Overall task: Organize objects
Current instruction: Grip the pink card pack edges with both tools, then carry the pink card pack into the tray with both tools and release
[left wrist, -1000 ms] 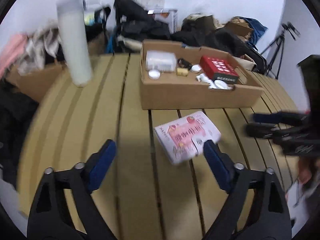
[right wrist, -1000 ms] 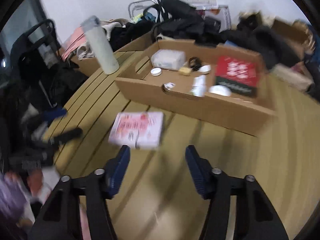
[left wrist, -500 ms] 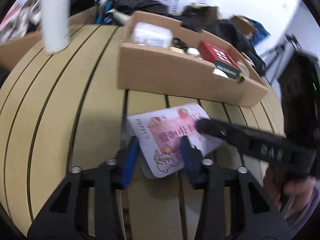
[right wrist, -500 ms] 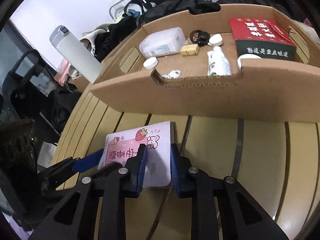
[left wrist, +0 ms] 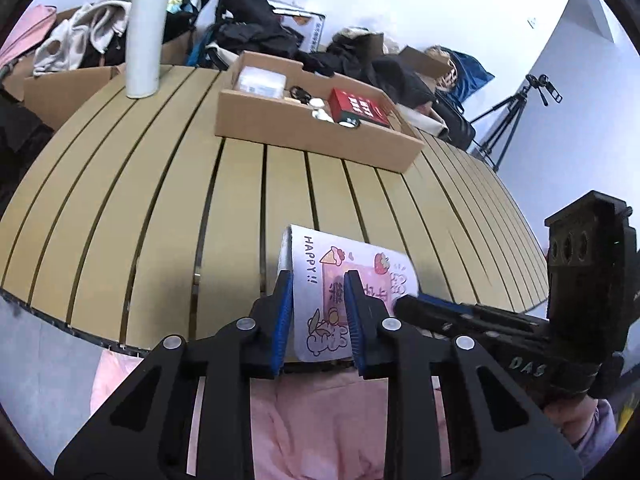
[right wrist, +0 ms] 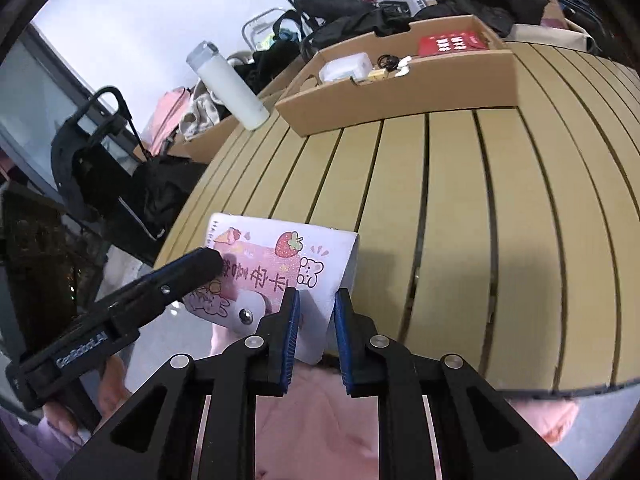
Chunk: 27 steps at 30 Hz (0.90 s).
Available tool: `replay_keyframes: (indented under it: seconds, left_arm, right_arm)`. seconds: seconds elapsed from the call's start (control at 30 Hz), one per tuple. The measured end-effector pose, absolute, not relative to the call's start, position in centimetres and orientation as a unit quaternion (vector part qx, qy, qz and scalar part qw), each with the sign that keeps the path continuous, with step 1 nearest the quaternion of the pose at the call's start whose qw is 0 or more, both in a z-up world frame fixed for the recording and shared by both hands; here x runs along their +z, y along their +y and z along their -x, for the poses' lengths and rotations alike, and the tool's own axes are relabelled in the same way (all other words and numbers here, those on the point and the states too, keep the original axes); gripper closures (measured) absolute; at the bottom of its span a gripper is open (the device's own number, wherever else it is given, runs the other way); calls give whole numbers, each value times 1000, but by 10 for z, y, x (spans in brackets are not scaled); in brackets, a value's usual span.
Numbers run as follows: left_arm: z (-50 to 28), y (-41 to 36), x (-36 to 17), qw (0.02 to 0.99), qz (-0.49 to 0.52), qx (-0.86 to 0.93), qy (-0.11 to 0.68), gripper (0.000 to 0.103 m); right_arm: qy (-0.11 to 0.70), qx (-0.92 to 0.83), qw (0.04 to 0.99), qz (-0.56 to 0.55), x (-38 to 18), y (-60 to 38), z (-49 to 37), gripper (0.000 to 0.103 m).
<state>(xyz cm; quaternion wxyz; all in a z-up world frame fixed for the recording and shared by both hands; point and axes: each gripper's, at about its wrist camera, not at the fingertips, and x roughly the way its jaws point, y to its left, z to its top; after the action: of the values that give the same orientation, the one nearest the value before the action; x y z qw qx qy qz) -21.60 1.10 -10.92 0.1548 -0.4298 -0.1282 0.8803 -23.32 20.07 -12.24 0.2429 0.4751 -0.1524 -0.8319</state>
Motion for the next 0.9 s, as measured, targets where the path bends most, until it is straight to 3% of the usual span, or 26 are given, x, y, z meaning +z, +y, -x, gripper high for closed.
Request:
replay_keyframes:
  seconds: [0.2,0.47,0.73,0.9]
  left_arm:
    - [245,3,-71,162,382,899,-143,81]
    - [371,-1,-40,134,362,916,-108,82]
    - [493,4,-94,111,445,883,-96,82]
    - [533,43,-136,126,516,847,-17,79]
  right_arm:
    - [-150,-853,258,-427,-85,206,253,84]
    - [-121,-877,263,-382,-45,187,379,84]
    - [-133,-838,241,-471,-114,182,511,84]
    - [-142,-810,192,-536,-152,198,557,83]
